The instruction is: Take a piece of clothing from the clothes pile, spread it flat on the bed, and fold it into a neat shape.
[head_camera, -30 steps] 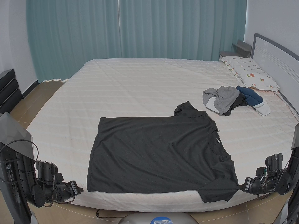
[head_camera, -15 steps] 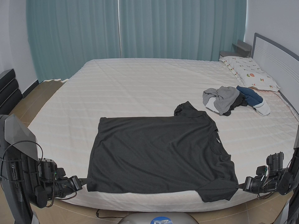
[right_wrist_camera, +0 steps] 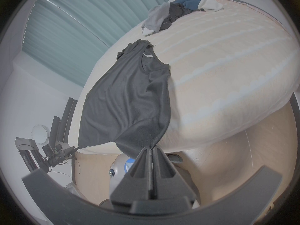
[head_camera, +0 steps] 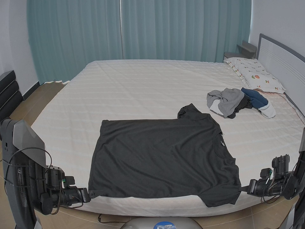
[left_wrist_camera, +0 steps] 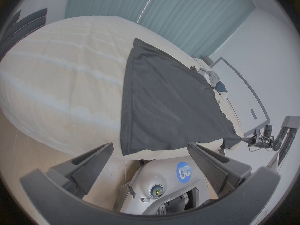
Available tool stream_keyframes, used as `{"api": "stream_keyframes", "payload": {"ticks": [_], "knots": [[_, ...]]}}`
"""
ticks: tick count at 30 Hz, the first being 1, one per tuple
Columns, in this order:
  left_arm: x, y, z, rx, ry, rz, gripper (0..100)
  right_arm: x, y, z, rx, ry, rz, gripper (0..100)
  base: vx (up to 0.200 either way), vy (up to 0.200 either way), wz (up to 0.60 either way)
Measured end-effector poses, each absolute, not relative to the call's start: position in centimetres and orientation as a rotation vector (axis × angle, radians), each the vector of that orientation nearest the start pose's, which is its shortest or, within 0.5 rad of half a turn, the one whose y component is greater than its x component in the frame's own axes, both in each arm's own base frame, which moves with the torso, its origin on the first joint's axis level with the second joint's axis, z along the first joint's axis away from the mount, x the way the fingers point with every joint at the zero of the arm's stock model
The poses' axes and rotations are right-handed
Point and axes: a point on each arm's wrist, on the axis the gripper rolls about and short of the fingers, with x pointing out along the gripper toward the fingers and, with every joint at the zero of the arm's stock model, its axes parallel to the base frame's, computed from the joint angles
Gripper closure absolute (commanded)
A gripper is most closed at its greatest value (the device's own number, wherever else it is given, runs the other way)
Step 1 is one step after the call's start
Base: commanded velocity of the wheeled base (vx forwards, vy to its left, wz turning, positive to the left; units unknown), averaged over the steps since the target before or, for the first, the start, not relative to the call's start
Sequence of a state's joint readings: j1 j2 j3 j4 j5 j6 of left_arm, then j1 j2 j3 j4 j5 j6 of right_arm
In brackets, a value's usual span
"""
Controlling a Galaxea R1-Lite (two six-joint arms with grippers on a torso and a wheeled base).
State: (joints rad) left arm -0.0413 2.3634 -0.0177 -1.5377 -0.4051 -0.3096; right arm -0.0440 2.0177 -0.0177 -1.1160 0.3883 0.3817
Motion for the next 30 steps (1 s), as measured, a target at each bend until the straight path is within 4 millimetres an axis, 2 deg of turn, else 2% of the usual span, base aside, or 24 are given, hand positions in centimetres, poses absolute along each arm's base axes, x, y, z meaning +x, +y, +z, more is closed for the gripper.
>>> {"api": "stream_keyframes", "payload": {"ticks": [22,23,30], "knots": [[22.3,-2.9,-5.6,-0.377,0.881,-0.274,0,19.4,0.1,-0.6,0.543,0.93,0.157,100,0.0,0.0,0.0],[22.4,-2.8,-5.7,-0.384,0.88,-0.269,100,19.4,0.1,-0.6,0.543,0.93,0.157,100,0.0,0.0,0.0],[22.3,-2.6,-5.7,-0.409,0.885,-0.245,100,19.4,0.1,-0.5,0.542,0.929,0.156,100,0.0,0.0,0.0]]}}
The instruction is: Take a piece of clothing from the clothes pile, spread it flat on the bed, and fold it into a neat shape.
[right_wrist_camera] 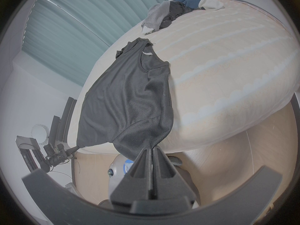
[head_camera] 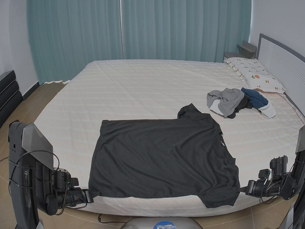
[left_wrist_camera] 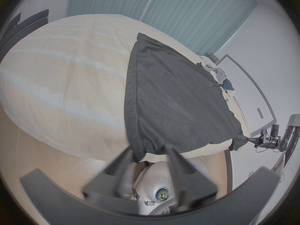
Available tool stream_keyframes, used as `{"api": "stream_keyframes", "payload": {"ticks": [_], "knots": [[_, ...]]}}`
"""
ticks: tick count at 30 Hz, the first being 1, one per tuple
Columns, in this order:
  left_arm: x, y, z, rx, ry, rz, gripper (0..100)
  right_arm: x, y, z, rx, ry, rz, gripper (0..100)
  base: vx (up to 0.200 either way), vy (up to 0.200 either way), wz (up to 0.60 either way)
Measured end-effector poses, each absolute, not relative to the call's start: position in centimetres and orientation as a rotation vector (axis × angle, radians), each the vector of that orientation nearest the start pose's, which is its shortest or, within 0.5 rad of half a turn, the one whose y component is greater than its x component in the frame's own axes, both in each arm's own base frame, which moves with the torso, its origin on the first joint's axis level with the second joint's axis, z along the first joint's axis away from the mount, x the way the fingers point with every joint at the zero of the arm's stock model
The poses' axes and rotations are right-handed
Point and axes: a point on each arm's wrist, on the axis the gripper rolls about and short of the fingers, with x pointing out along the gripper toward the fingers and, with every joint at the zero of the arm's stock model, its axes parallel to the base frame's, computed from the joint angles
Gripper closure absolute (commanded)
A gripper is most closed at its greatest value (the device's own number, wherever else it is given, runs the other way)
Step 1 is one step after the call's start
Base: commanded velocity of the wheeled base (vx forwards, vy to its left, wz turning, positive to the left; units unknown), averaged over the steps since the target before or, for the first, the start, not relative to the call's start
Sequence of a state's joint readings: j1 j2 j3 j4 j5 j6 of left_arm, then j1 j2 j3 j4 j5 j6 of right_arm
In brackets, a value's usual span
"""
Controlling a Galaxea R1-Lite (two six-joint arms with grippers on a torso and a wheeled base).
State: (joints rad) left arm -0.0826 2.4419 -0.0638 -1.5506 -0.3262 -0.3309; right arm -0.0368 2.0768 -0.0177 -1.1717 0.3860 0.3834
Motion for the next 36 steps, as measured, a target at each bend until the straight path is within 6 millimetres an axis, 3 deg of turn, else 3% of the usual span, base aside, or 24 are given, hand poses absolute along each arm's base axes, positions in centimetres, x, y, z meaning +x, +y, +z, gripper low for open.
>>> {"api": "stream_keyframes", "payload": {"ticks": [17,36], "knots": [[21.3,-2.0,-5.5,-0.378,0.908,-0.167,100,19.1,0.1,-0.6,0.537,0.955,0.137,100,0.0,0.0,0.0],[19.9,-1.4,-4.4,-0.283,1.01,-0.129,100,16.3,0.1,0.4,0.421,1.105,0.122,100,0.0,0.0,0.0]]}}
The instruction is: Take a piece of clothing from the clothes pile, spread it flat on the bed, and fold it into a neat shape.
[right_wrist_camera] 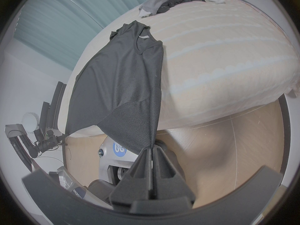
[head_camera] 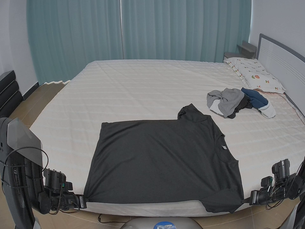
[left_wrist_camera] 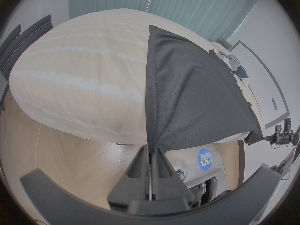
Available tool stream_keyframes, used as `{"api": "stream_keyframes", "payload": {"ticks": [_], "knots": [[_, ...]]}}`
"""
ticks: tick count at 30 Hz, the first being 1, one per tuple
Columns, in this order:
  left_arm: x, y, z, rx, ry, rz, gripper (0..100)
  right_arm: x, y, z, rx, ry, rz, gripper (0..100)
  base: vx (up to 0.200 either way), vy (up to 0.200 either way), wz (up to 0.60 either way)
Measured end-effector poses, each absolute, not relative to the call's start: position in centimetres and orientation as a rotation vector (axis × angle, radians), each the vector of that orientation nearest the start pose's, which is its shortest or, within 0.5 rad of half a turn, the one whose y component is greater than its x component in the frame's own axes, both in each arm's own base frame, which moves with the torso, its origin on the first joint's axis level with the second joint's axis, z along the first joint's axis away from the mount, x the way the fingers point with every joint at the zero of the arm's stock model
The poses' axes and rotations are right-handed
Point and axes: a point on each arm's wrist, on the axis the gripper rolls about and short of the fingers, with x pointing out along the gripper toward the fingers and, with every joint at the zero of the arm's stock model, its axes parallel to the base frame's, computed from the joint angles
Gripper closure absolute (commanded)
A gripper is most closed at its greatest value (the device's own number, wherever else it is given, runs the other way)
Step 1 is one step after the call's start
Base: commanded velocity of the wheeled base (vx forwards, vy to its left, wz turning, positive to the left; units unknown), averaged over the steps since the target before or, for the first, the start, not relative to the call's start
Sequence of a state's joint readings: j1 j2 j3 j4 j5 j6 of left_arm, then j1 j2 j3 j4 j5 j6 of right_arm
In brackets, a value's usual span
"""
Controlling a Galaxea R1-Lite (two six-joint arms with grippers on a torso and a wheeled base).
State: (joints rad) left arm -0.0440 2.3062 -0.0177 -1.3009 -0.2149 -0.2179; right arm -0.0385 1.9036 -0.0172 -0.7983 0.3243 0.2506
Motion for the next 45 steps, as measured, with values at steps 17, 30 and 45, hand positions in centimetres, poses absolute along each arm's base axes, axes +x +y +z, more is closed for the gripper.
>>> {"api": "stream_keyframes", "payload": {"ticks": [17,30,45], "knots": [[18.2,-1.2,-3.5,-0.25,1.134,-0.075,100,14.6,0.0,0.6,0.374,1.215,0.064,100,0.0,0.0,0.0],[17.3,-1.1,-2.3,-0.193,1.157,-0.076,100,14.0,0.0,1.3,0.369,1.203,0.049,100,0.0,0.0,0.0],[22.1,-1.3,1.1,-0.401,0.702,-0.049,100,15.9,0.1,4.9,0.447,0.888,0.129,100,0.0,0.0,0.0]]}}
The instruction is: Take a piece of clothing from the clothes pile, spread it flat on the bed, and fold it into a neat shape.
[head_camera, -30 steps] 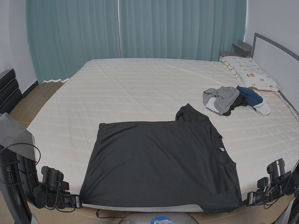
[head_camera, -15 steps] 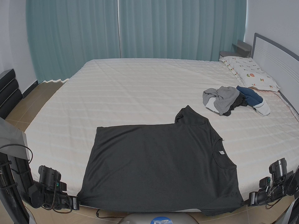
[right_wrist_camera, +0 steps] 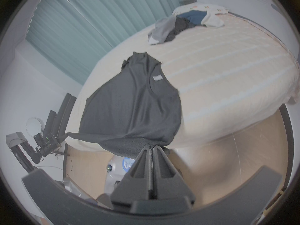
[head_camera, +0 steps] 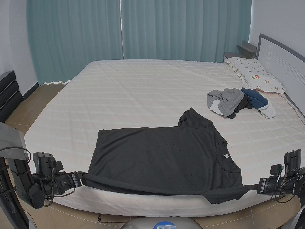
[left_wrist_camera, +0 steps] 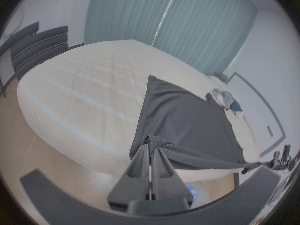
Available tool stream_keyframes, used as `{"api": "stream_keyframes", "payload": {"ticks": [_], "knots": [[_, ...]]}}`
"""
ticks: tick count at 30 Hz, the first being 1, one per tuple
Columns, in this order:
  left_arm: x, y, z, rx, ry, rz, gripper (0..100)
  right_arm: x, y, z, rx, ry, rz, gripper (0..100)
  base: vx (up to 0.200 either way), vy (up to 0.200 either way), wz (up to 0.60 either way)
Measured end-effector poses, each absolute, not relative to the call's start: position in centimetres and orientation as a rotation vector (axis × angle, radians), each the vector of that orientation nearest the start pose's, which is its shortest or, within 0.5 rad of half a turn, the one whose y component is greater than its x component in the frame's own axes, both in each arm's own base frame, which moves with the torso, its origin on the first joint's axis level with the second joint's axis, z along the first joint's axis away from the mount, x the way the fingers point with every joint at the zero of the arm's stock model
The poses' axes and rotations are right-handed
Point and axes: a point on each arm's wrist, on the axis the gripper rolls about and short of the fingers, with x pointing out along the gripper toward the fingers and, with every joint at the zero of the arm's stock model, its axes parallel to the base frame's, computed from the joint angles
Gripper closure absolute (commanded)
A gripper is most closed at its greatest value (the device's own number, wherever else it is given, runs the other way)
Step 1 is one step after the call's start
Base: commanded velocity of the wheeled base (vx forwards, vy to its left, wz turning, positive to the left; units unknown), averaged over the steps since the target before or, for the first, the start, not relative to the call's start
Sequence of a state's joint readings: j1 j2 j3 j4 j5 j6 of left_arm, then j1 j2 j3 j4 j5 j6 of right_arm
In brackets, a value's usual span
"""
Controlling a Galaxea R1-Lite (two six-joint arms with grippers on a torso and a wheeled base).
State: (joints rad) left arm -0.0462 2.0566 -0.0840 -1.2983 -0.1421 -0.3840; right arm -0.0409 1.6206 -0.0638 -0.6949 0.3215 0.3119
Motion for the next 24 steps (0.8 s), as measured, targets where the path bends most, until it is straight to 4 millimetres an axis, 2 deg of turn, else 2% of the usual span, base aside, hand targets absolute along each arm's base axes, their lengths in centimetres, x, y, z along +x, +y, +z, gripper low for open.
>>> {"api": "stream_keyframes", "payload": {"ticks": [3,11,24], "knots": [[23.4,-1.5,1.6,-0.457,0.654,-0.044,100,17.0,0.0,5.9,0.467,0.825,0.129,100,0.0,0.0,0.0],[24.6,-1.7,1.8,-0.468,0.618,-0.052,100,18.8,0.0,7.0,0.477,0.757,0.136,100,0.0,0.0,0.0],[26.6,-1.8,1.8,-0.503,0.577,-0.051,100,21.7,-0.1,6.8,0.478,0.755,0.136,100,0.0,0.0,0.0]]}}
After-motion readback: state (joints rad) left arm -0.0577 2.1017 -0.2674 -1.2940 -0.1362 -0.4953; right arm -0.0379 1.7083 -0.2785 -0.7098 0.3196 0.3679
